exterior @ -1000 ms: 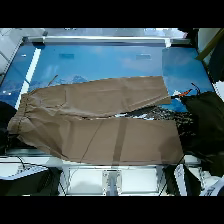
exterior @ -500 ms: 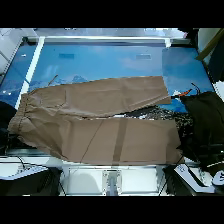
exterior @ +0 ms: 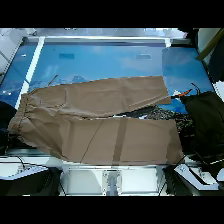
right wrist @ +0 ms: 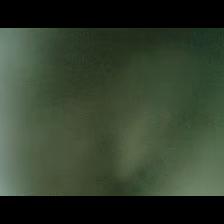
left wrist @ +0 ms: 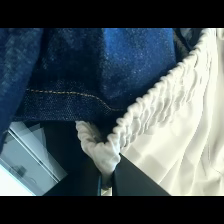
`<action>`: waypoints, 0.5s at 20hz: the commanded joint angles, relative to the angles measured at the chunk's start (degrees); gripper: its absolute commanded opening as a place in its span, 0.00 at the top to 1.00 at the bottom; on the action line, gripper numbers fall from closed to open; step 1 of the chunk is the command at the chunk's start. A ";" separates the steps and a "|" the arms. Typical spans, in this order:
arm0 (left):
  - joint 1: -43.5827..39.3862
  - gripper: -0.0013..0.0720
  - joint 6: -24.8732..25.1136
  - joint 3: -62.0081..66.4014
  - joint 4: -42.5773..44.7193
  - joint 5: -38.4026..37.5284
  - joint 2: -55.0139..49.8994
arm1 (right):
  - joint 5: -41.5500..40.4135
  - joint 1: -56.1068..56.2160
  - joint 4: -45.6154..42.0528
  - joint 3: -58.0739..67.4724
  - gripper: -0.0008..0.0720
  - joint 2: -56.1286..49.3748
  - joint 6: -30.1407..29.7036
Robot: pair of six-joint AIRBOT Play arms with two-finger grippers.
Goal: Fold the clothes and pants, and hang the long-sleeved shirts on hangers.
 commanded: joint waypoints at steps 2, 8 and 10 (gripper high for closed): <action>0.00 0.94 0.07 0.02 0.07 0.07 0.02 | -1.51 0.00 0.63 -2.29 0.33 -0.15 0.22; 0.00 0.94 0.26 0.02 0.07 0.92 0.02 | 0.04 0.04 5.97 -3.89 0.39 -0.13 -1.25; 0.00 0.94 0.28 0.02 0.07 1.07 0.02 | 0.31 0.11 9.92 -4.20 0.52 -0.13 -3.50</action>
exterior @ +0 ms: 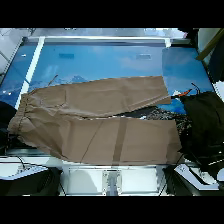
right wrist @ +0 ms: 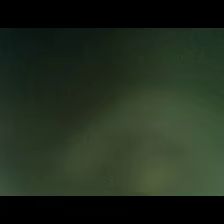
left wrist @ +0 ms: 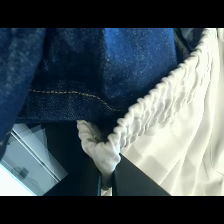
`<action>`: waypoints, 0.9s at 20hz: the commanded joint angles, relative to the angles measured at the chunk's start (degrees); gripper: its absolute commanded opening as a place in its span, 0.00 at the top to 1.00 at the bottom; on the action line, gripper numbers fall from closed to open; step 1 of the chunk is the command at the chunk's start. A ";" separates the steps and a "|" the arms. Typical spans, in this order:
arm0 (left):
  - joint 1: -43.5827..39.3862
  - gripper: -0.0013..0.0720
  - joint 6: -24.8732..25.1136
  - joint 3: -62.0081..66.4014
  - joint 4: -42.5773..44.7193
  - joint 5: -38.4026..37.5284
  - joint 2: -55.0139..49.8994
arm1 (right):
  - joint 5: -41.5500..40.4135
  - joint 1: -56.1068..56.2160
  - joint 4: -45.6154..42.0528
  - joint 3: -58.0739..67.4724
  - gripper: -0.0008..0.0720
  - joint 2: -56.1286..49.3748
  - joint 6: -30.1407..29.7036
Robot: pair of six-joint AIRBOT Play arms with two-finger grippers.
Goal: Fold the clothes and pants, and hang the long-sleeved shirts on hangers.
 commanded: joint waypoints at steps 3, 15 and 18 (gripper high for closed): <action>0.00 0.94 0.04 0.02 -0.04 0.70 0.02 | -0.20 2.91 4.70 -0.42 0.70 -0.02 -2.56; -1.46 0.95 -0.02 11.80 -4.63 -5.38 0.92 | 7.58 5.88 21.88 17.97 0.97 1.25 2.97; -6.71 0.95 0.04 12.55 -3.76 -5.18 0.79 | 3.78 13.20 21.86 20.35 0.97 1.20 3.56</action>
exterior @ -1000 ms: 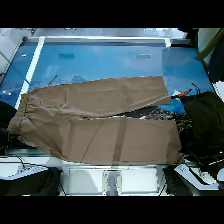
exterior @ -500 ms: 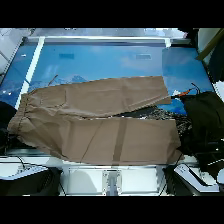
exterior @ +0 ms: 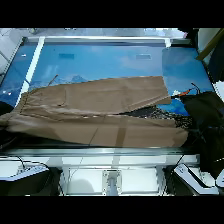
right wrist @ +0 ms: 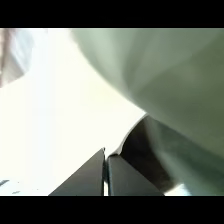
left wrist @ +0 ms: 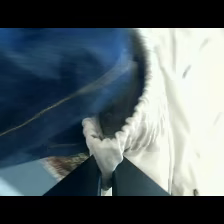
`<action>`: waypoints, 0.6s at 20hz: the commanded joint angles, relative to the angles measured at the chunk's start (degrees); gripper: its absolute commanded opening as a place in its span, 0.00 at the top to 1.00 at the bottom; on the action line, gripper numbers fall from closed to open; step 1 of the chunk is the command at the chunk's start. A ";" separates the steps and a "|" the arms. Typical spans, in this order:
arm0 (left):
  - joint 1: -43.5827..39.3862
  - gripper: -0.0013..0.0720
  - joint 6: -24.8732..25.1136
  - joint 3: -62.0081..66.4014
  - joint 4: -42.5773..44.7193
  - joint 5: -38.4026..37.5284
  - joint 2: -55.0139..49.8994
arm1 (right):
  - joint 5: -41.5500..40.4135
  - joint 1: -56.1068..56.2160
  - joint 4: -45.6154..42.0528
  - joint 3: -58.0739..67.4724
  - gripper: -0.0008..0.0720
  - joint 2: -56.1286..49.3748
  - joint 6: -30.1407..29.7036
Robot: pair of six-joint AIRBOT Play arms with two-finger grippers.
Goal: Fold the clothes and pants, and hang the long-sleeved shirts on hangers.
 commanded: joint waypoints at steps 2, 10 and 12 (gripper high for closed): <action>-7.48 0.95 0.00 1.97 3.72 -0.66 0.02 | -9.60 12.28 1.14 3.54 0.97 -0.68 3.19; -7.45 0.95 -1.55 2.29 0.59 -0.42 0.11 | -26.88 21.09 2.43 6.73 0.97 -3.69 5.33; -7.41 0.95 -1.88 4.39 -2.54 2.08 0.11 | -30.80 21.09 2.54 11.78 0.97 -3.80 7.96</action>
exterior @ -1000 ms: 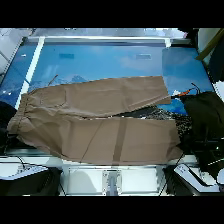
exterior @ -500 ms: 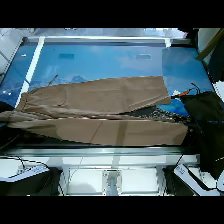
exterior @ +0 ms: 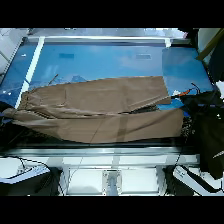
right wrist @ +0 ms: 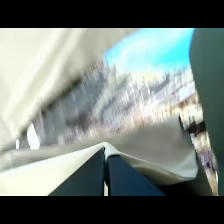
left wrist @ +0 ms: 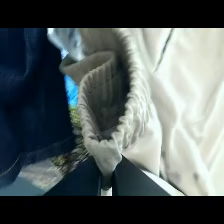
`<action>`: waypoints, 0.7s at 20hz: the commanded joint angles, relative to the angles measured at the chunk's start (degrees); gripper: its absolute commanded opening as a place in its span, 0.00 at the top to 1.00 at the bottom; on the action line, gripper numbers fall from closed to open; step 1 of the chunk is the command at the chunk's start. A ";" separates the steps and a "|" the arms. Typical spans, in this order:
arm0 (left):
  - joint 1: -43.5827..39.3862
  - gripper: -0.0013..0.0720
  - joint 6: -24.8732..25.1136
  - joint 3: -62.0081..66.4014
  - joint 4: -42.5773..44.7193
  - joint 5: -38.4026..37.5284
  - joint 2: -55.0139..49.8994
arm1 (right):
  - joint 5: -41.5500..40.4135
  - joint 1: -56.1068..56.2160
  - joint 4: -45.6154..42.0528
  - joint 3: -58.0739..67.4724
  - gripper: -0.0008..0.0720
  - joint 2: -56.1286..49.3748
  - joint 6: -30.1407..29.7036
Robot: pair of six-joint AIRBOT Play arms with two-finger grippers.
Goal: Fold the clothes and pants, and hang the long-sleeved shirts on hangers.
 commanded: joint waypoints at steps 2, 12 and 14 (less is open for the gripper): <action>-1.11 0.95 -3.13 5.40 -4.63 4.76 0.02 | -6.80 1.22 1.40 11.13 0.98 -2.51 4.96; -26.47 0.95 -12.83 17.53 -0.81 33.99 -7.85 | -16.00 15.78 2.14 36.92 0.97 -32.46 9.84; -29.09 0.95 -15.02 17.53 0.94 39.43 -11.34 | -18.64 17.57 2.14 39.67 0.97 -38.58 10.34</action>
